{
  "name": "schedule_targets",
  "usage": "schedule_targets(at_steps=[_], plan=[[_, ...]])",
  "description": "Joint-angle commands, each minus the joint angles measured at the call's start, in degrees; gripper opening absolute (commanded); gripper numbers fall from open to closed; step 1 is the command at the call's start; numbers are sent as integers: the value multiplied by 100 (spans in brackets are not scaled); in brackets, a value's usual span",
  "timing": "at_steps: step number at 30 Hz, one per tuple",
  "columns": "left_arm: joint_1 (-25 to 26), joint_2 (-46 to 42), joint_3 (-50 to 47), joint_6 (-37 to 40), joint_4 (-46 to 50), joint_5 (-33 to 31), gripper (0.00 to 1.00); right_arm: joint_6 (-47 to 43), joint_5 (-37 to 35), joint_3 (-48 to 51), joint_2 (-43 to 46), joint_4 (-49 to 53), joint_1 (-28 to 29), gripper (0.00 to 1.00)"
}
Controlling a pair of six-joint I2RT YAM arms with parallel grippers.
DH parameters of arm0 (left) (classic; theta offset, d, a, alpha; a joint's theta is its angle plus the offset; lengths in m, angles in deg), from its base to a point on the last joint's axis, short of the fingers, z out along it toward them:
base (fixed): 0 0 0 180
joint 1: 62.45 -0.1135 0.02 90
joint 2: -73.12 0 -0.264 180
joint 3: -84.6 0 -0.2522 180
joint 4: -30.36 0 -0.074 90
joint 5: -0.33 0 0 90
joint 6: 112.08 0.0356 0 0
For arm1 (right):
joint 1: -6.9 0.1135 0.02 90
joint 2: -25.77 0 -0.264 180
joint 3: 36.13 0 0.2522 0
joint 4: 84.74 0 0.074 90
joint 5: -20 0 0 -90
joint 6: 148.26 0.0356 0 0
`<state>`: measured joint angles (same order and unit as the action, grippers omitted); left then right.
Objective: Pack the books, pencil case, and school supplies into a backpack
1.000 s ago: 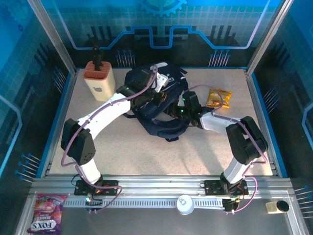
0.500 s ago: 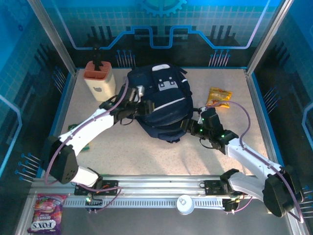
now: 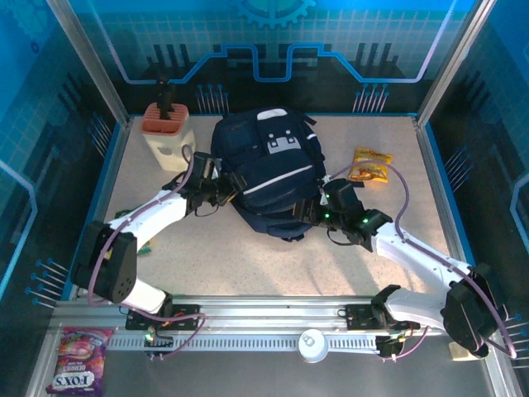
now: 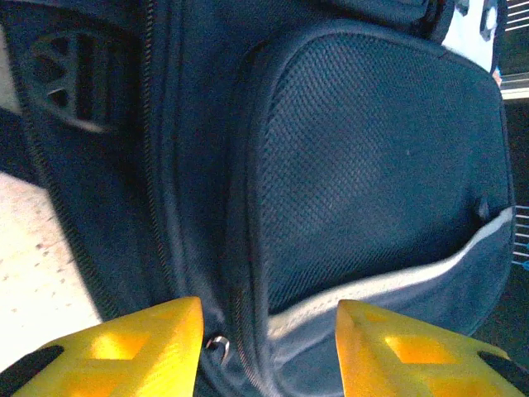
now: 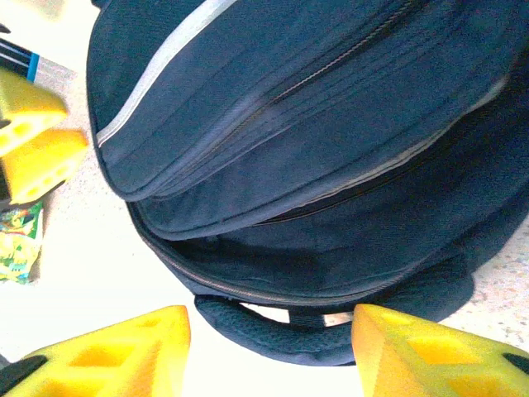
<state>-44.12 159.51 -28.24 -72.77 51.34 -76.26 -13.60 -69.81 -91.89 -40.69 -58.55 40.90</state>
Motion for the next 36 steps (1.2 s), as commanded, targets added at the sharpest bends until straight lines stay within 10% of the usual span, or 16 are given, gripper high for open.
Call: schedule_targets(at_steps=[1, 6, 12, 36], plan=[[-31, 303, 328, -124, -167, 165, 47, -122, -176, -202, -67, 32, 140, 54], [-31, 656, 603, -131, -133, 348, 40, -198, -268, -312, -161, 97, 227, 54], [-33, 564, 788, -139, -182, 578, 0, -673, -743, -476, -334, 207, 560, 54], [-14, 85, 1496, -729, -368, 1079, 0, -1767, -1154, -1830, -2357, -609, 1373, 47]])
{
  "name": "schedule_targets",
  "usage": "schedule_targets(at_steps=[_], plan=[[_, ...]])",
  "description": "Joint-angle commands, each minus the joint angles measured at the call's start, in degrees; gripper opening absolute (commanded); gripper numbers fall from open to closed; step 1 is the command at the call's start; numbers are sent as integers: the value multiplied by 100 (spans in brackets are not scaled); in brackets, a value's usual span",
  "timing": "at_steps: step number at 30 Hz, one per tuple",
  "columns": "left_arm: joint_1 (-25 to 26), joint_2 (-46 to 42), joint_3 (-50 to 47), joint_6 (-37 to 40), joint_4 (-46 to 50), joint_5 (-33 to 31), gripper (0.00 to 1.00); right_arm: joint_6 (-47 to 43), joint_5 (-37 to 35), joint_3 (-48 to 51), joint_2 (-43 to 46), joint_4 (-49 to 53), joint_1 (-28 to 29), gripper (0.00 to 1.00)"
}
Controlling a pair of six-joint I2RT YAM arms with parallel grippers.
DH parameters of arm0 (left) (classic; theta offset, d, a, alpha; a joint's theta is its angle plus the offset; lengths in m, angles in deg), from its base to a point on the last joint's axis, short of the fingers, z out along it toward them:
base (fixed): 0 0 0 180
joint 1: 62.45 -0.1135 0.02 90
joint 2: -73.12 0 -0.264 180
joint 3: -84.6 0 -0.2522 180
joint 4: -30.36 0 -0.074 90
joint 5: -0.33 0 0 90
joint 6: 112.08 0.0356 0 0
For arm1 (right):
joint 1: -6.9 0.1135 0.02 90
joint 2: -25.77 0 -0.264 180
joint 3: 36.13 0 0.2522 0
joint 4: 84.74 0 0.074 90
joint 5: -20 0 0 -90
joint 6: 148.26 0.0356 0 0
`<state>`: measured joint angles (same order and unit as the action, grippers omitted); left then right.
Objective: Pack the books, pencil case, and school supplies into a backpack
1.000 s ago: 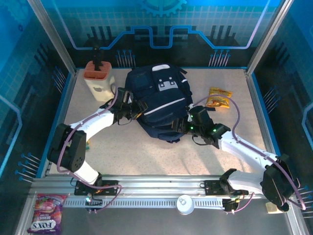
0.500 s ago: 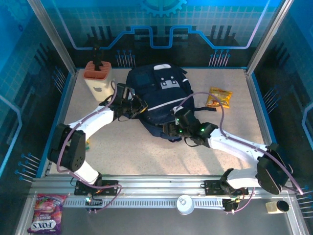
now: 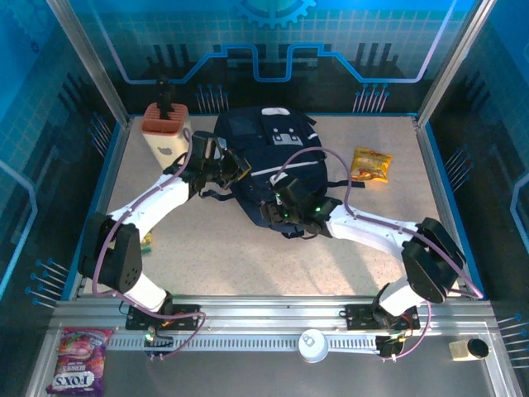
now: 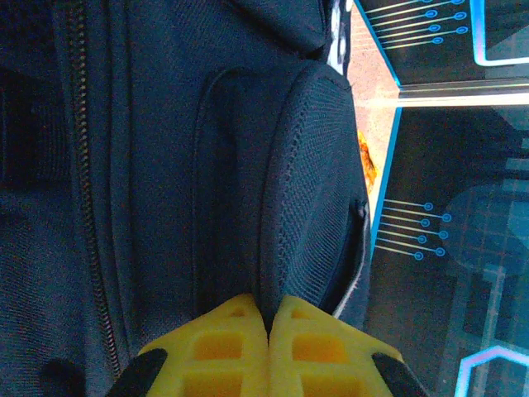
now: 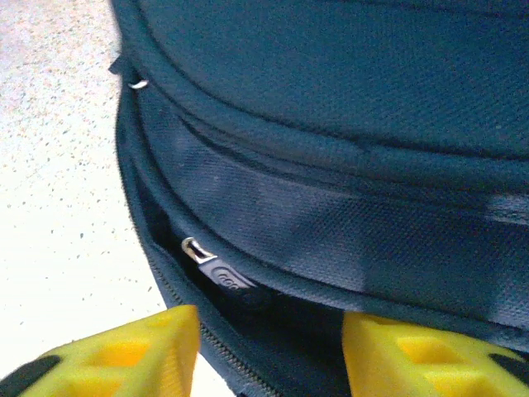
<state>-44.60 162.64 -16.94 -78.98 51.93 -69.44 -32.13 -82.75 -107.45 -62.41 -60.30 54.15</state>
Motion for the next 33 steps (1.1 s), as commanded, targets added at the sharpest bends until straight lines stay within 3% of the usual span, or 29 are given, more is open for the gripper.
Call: schedule_targets(at_steps=[1, 6, 10, 15, 20, 27, 30, 33], plan=[[35, -224, 376, -113, -425, 405, 0, 217, 69, -295, -243, -396, 73, 46], [78, -240, 342, -166, -463, 445, 0, 644, -25, -309, -423, -582, 82, 51], [113, -236, 305, -287, -548, 439, 0, 996, -186, -191, -445, -1111, 158, 60], [179, -292, 275, -440, -626, 356, 0, 1502, -694, -192, -445, -1250, 196, 60], [176, -320, 205, -495, -604, 254, 0, 1698, -1345, -450, -478, -692, 252, 60], [131, -334, 178, -463, -497, 139, 0, 1159, -2051, -658, -383, 65, 272, 38], [96, -325, 183, -431, -454, 131, 0, 618, -2283, -652, -306, 221, 273, 34], [87, -300, 213, -418, -448, 156, 0, -184, -1712, -629, -295, 71, 229, 34]])
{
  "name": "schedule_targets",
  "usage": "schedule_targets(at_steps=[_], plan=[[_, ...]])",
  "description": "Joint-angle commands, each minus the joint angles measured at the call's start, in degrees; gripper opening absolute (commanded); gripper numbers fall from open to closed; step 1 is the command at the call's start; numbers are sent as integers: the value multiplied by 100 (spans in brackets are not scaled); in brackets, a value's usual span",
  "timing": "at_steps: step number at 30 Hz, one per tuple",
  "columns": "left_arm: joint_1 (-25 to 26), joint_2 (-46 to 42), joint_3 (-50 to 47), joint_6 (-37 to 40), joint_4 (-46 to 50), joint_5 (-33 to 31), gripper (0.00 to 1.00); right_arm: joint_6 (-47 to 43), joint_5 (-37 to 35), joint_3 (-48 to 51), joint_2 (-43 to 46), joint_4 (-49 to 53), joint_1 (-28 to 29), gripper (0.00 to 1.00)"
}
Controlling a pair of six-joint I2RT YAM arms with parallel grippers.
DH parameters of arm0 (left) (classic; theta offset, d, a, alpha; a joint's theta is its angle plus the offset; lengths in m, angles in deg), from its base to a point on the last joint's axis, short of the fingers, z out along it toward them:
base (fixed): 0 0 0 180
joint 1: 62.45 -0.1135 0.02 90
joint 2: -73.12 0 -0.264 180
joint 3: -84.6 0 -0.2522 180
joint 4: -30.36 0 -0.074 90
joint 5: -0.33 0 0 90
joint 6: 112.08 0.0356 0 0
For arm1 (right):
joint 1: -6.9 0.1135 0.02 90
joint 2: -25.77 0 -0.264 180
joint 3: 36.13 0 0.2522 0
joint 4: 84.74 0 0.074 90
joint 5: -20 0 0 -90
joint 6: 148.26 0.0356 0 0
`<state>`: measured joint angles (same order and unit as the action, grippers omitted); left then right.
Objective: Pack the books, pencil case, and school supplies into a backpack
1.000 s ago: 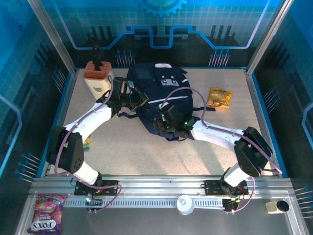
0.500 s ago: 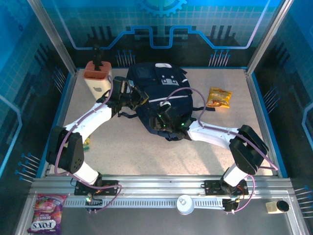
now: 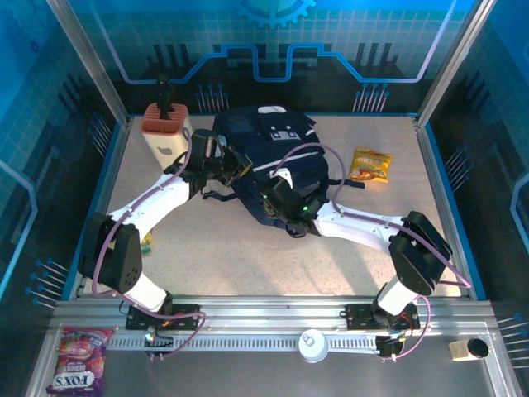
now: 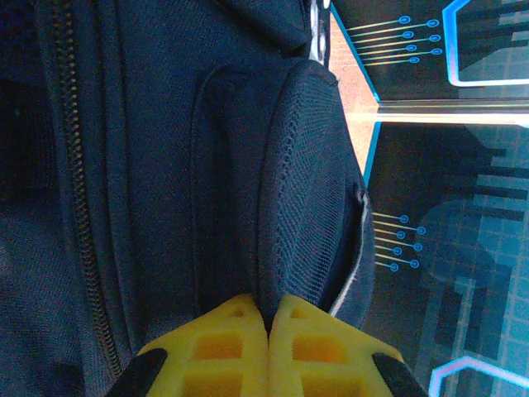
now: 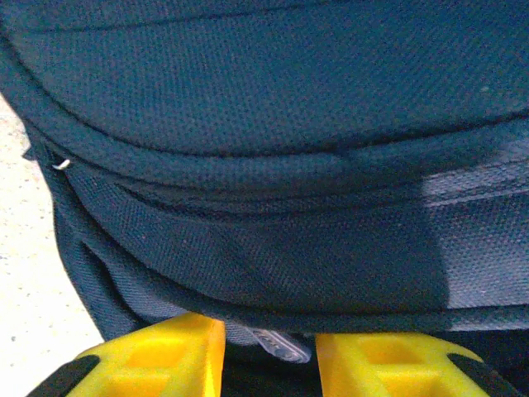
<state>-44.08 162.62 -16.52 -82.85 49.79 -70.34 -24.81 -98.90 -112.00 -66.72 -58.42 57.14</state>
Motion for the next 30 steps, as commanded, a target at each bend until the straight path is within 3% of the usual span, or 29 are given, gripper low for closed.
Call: schedule_targets(at_steps=[1, 9, 17, 26, 30], plan=[[34, -288, 183, -30, -233, 253, 0, -1048, 95, -194, 112, -98, -83, 33], [27, -258, 237, -31, -219, 255, 0, -1065, 797, -442, -199, 222, -266, 28], [-8, -290, 270, 60, -100, 186, 0, -861, 282, -517, -215, 689, -326, 20], [-350, -333, 29, 269, 20, 62, 0, -510, 265, 805, 706, 643, -979, 21], [-403, -313, -70, 324, 11, 86, 0, -653, 316, 914, 948, 673, -1255, 22]])
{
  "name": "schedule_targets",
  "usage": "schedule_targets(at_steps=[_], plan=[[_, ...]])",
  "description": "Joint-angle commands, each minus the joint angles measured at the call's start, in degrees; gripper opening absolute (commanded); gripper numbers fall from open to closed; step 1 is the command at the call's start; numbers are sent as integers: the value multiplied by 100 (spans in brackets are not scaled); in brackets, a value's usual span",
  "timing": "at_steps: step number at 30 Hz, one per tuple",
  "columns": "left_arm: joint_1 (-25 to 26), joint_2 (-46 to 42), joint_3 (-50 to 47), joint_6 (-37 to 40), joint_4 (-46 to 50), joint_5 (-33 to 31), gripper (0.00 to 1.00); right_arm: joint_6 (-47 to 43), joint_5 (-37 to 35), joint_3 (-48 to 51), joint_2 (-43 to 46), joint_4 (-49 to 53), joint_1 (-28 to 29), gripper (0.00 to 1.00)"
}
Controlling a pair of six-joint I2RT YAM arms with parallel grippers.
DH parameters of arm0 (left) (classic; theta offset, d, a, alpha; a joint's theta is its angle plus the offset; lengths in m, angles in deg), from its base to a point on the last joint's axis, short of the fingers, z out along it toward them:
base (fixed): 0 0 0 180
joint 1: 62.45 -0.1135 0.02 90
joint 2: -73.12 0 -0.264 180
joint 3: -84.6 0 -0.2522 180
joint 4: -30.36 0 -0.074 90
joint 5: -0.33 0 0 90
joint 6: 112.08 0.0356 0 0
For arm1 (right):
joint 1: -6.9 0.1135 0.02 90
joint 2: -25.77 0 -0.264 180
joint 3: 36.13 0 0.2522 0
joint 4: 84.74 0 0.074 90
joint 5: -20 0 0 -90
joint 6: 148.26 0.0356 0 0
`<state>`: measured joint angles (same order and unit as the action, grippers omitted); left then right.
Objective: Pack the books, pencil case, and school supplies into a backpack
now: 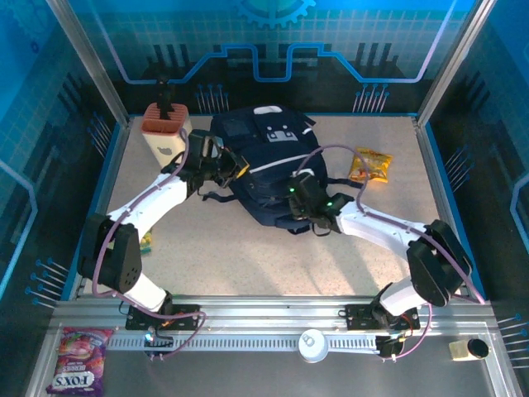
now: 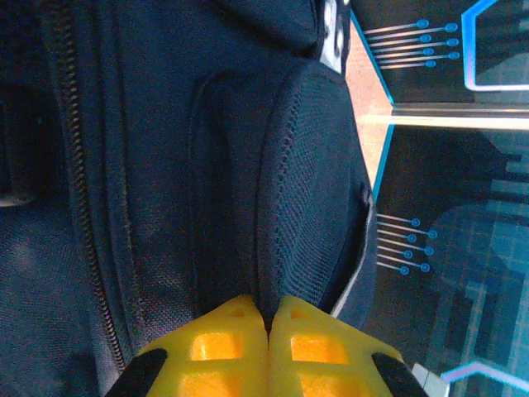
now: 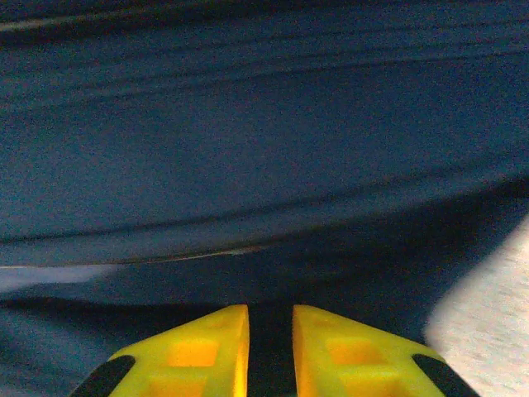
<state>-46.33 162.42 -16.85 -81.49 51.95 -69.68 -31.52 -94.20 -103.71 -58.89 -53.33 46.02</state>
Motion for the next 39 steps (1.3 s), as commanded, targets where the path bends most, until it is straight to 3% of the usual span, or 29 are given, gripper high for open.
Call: schedule_targets(at_steps=[1, 4, 8, 13, 16, 22, 30, 39], plan=[[-179, -280, -41, 203, -196, 31, 0, -39, -155, 66, 178, 176, -191, 21], [-186, -243, -45, 246, -171, 64, 0, -232, -105, -13, 161, 247, -411, 20], [-178, -185, -37, 199, -237, 182, 0, -696, 549, -41, 225, -11, -477, 19], [-128, -121, 122, 93, -371, 339, 0, -191, 1693, -114, 383, -205, -2, 34], [-74, -122, 172, 89, -363, 359, 0, 729, 1719, -235, 368, -363, 470, 45], [-13, -127, 135, 62, -432, 405, 0, 2543, 1549, -390, -159, -1070, 900, 47], [10, -162, 105, 47, -442, 451, 0, 3032, 812, -1075, -874, -988, 1054, 44], [32, -153, 127, 34, -494, 529, 0, 3548, 218, -1189, -1134, -830, 1267, 43]])
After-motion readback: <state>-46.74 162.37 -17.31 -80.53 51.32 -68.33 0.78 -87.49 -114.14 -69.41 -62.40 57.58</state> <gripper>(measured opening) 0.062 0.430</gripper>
